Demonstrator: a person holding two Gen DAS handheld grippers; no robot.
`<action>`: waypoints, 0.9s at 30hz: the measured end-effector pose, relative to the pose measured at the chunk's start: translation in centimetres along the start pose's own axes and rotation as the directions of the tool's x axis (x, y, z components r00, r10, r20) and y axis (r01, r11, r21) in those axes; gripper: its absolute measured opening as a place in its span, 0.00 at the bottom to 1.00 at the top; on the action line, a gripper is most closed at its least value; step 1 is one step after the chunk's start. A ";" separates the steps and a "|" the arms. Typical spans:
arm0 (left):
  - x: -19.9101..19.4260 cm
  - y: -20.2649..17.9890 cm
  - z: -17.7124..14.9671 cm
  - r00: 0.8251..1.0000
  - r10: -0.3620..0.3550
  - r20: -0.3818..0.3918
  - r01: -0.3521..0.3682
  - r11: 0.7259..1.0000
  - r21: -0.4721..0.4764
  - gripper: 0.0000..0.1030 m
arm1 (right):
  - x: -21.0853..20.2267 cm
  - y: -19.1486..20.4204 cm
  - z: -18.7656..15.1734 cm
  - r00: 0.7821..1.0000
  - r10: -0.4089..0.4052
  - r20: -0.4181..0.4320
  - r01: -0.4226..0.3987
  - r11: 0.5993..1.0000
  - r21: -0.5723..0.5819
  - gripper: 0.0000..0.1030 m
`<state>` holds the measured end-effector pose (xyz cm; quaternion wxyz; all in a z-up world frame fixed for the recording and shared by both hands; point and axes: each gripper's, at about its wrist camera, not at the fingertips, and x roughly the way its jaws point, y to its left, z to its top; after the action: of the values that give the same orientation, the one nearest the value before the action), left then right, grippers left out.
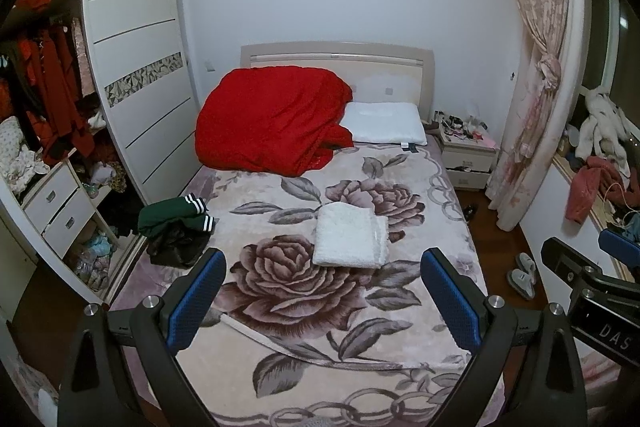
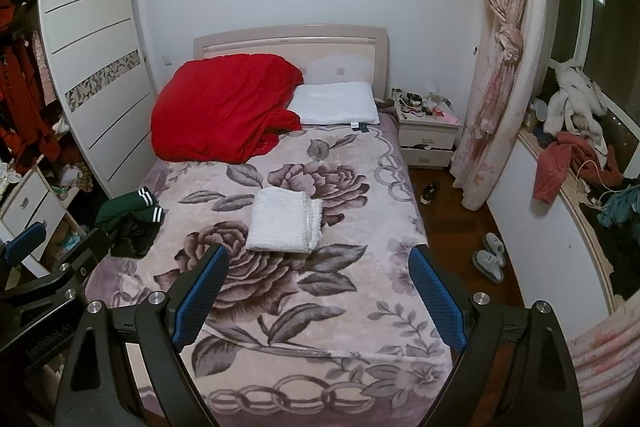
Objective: Fold large clothes
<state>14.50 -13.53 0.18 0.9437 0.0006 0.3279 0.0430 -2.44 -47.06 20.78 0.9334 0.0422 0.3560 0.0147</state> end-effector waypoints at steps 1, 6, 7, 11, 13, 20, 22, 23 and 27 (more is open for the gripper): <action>0.0 0.1 0.0 1.000 -0.001 -0.001 0.001 1.000 -0.001 0.97 | 0.0 0.0 0.0 1.000 -0.001 0.000 0.001 1.000 0.000 0.90; 0.0 0.1 -0.1 1.000 -0.001 0.003 0.001 1.000 0.000 0.97 | 0.0 0.1 -0.1 1.000 0.000 -0.001 0.000 1.000 0.001 0.90; 0.0 0.1 -0.1 1.000 0.001 0.004 -0.001 1.000 -0.001 0.97 | -0.1 0.1 -0.2 1.000 -0.001 -0.001 0.001 1.000 0.003 0.90; -0.1 0.5 0.2 1.000 0.007 0.007 -0.007 1.000 -0.008 0.97 | -0.1 0.5 0.5 1.000 0.007 -0.003 -0.007 1.000 -0.001 0.91; -0.2 0.6 0.1 1.000 0.009 0.007 -0.009 1.000 -0.010 0.97 | -0.1 0.6 0.4 1.000 0.009 -0.004 -0.009 1.000 -0.001 0.91; -0.4 0.9 -0.1 1.000 0.013 0.009 -0.013 1.000 -0.010 0.97 | -0.1 0.7 0.6 1.000 0.010 -0.001 -0.010 1.000 -0.004 0.91; -0.4 1.0 0.0 1.000 0.016 0.012 -0.016 1.000 -0.013 0.97 | -0.1 0.7 0.6 1.000 0.009 -0.002 -0.009 1.000 0.000 0.91; -0.4 0.9 -0.2 1.000 0.017 0.012 -0.017 1.000 -0.013 0.97 | -0.1 0.7 0.5 1.000 0.009 -0.002 -0.009 1.000 -0.001 0.91; -0.4 1.0 -0.2 1.000 0.017 0.010 -0.017 1.000 -0.013 0.97 | 0.0 0.9 0.8 1.000 0.009 -0.001 -0.009 1.000 -0.001 0.91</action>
<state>14.01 -12.58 0.32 0.9450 -0.0024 0.3227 0.0534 -1.92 -46.22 21.50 0.9332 0.0433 0.3563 0.0191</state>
